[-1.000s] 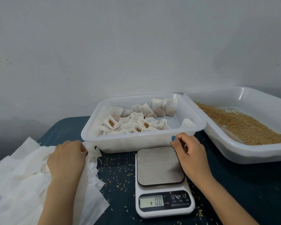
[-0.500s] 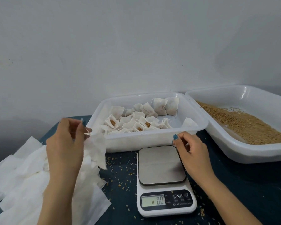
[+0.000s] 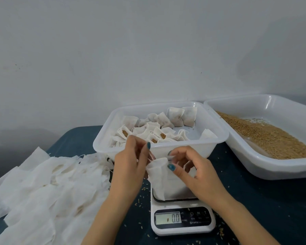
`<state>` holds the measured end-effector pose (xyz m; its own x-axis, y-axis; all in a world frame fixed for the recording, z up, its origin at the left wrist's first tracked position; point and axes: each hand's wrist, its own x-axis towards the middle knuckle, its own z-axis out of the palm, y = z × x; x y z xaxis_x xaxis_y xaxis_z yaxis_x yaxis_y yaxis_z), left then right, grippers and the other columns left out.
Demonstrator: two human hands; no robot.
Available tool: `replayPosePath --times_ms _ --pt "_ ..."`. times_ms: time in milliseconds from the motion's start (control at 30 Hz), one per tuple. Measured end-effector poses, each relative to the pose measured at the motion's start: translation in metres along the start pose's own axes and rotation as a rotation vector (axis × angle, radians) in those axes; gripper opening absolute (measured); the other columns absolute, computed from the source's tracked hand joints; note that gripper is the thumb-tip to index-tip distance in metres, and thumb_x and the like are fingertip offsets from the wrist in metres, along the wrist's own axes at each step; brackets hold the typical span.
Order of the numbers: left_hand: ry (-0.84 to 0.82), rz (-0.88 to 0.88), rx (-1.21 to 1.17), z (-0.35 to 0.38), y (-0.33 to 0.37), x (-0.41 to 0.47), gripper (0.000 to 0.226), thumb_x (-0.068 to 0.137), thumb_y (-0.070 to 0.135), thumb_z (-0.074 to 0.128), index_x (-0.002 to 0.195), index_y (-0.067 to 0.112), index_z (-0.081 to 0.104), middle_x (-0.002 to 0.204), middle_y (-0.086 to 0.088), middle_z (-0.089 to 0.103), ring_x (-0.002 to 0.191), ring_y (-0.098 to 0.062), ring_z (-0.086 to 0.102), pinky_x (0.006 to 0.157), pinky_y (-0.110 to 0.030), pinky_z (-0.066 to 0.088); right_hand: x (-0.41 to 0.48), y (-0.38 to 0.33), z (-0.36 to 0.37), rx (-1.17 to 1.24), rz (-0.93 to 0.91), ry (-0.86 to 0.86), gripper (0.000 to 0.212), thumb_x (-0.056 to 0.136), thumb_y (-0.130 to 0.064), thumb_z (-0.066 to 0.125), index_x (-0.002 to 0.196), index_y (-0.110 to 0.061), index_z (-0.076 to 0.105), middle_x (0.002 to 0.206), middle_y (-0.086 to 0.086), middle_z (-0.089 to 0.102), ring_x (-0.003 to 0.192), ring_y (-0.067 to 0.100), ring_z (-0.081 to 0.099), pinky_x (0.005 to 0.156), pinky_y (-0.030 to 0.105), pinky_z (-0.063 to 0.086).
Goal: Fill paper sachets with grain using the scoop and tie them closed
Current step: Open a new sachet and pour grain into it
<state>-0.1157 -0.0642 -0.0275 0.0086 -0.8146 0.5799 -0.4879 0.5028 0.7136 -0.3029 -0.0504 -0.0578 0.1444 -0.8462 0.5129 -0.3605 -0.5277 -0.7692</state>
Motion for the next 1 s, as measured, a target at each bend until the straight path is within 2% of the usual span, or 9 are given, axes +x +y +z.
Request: replayPosePath --times_ms 167,300,433,533,600,667,767,867,1000 --pt "0.019 0.145 0.013 0.004 0.005 -0.008 0.013 0.097 0.048 0.043 0.087 0.04 0.045 0.078 0.015 0.066 0.064 -0.006 0.063 0.053 -0.011 0.045 -0.002 -0.004 0.007 -0.024 0.01 -0.082 0.045 0.083 -0.07 0.056 0.123 -0.05 0.049 0.12 -0.024 0.057 0.097 0.008 0.062 0.076 0.014 0.05" --pt "0.065 0.214 0.071 0.005 0.008 -0.011 0.01 0.098 0.046 0.048 0.092 0.038 0.047 0.08 0.017 0.063 0.069 -0.008 0.064 0.056 -0.023 0.05 -0.004 -0.01 0.009 0.091 0.046 -0.091 0.039 0.085 -0.073 0.049 0.118 -0.052 0.047 0.112 -0.024 0.06 0.094 0.008 0.066 0.077 0.02 0.054" --pt "0.042 0.207 -0.001 0.008 0.01 -0.013 0.005 0.096 0.031 0.056 0.092 0.031 0.054 0.081 0.014 0.064 0.071 -0.01 0.065 0.055 -0.019 0.049 -0.005 -0.014 0.01 0.177 0.11 -0.046 0.033 0.087 -0.06 0.053 0.115 -0.042 0.051 0.103 -0.02 0.062 0.092 0.011 0.066 0.074 0.026 0.055" --pt "-0.007 0.215 -0.049 0.01 0.012 -0.014 0.003 0.093 0.02 0.061 0.09 0.022 0.06 0.082 0.012 0.064 0.07 -0.008 0.065 0.059 -0.012 0.047 -0.005 -0.013 0.009 0.192 0.125 -0.037 0.029 0.087 -0.034 0.063 0.113 -0.03 0.052 0.102 -0.015 0.062 0.09 0.014 0.063 0.077 0.033 0.056" --pt "-0.009 0.243 -0.051 0.01 0.013 -0.014 0.002 0.092 0.017 0.063 0.09 0.018 0.063 0.084 0.012 0.064 0.07 -0.006 0.065 0.059 -0.011 0.048 -0.005 -0.013 0.008 0.188 0.106 -0.036 0.028 0.085 -0.025 0.064 0.11 -0.026 0.052 0.104 -0.012 0.061 0.09 0.016 0.063 0.077 0.033 0.056" --pt "0.007 0.288 -0.016 0.011 0.014 -0.014 0.002 0.09 0.015 0.065 0.088 0.015 0.064 0.083 0.012 0.063 0.07 -0.006 0.063 0.059 -0.012 0.048 -0.005 -0.016 0.006 0.138 0.031 -0.011 0.024 0.083 -0.018 0.061 0.104 -0.028 0.054 0.104 -0.011 0.06 0.09 0.018 0.062 0.074 0.027 0.053" --pt "0.047 0.313 0.041 0.01 0.015 -0.014 0.004 0.091 0.016 0.065 0.087 0.014 0.063 0.081 0.012 0.061 0.069 -0.005 0.059 0.058 -0.008 0.044 -0.005 -0.02 0.004 -0.067 -0.171 0.047 0.024 0.076 -0.012 0.054 0.093 -0.025 0.063 0.106 -0.012 0.055 0.095 0.016 0.061 0.07 0.021 0.051" --pt "0.097 0.286 0.051 0.008 0.016 -0.013 0.007 0.092 0.018 0.065 0.086 0.016 0.061 0.08 0.015 0.059 0.062 -0.002 0.055 0.058 -0.004 0.038 -0.008 -0.02 0.004 -0.261 -0.296 0.057 0.023 0.074 -0.017 0.056 0.091 -0.023 0.07 0.108 -0.01 0.051 0.098 0.011 0.057 0.073 0.025 0.051" --pt "0.142 0.197 -0.022 0.008 0.014 -0.011 0.014 0.094 0.024 0.066 0.085 0.028 0.057 0.067 0.016 0.056 0.052 -0.008 0.054 0.054 -0.006 0.036 -0.012 -0.017 0.006 -0.452 -0.426 0.065 0.017 0.08 -0.035 0.069 0.086 -0.02 0.071 0.103 -0.005 0.052 0.093 0.011 0.051 0.067 0.028 0.047"
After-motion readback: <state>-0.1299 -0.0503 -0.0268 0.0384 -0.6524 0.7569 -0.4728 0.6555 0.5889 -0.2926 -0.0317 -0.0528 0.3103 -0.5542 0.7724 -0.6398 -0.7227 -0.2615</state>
